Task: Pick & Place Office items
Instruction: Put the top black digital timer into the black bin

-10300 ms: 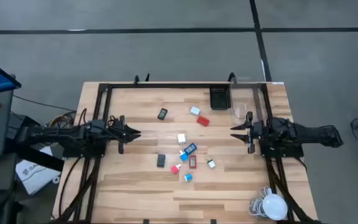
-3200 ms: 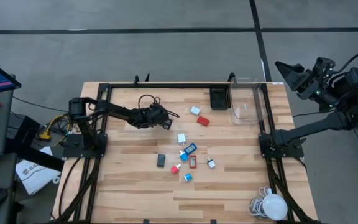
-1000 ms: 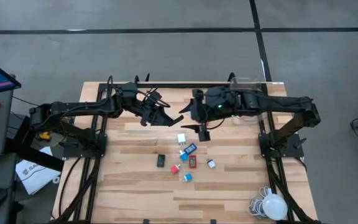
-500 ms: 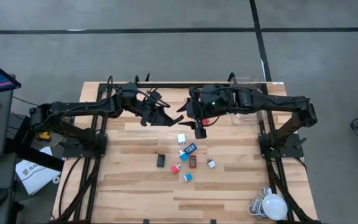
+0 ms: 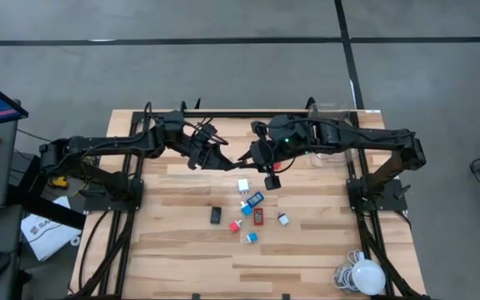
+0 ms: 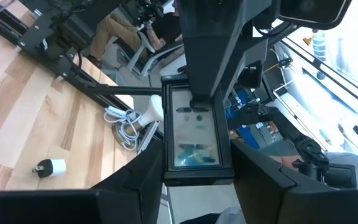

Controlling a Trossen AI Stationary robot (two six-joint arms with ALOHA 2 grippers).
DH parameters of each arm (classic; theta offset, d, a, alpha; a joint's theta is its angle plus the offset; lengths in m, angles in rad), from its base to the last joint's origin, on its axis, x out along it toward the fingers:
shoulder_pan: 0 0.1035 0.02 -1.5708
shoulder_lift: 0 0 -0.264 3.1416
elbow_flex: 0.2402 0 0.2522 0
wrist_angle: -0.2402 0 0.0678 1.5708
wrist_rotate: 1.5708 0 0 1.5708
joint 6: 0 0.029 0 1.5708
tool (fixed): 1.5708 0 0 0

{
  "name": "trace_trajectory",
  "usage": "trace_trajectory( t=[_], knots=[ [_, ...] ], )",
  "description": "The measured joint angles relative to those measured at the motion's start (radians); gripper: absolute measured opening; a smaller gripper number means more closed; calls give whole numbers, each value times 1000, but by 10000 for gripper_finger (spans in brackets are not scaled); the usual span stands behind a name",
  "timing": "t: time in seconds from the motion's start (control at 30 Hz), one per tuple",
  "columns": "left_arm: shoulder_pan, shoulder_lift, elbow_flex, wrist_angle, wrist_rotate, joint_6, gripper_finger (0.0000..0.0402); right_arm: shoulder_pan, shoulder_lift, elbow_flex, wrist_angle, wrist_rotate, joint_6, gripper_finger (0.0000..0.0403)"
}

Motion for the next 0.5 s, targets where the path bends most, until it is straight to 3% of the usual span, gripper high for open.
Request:
trace_trajectory(
  t=[0.3, 0.5],
  knots=[
    [71, -35, 0, -1, 36, 83, 222, 3, -28, 1, -71, 24, 118, 55],
    [204, -154, 0, -177, 24, 207, 247, -1, -70, 0, -246, 71, 252, 55]
  ],
)
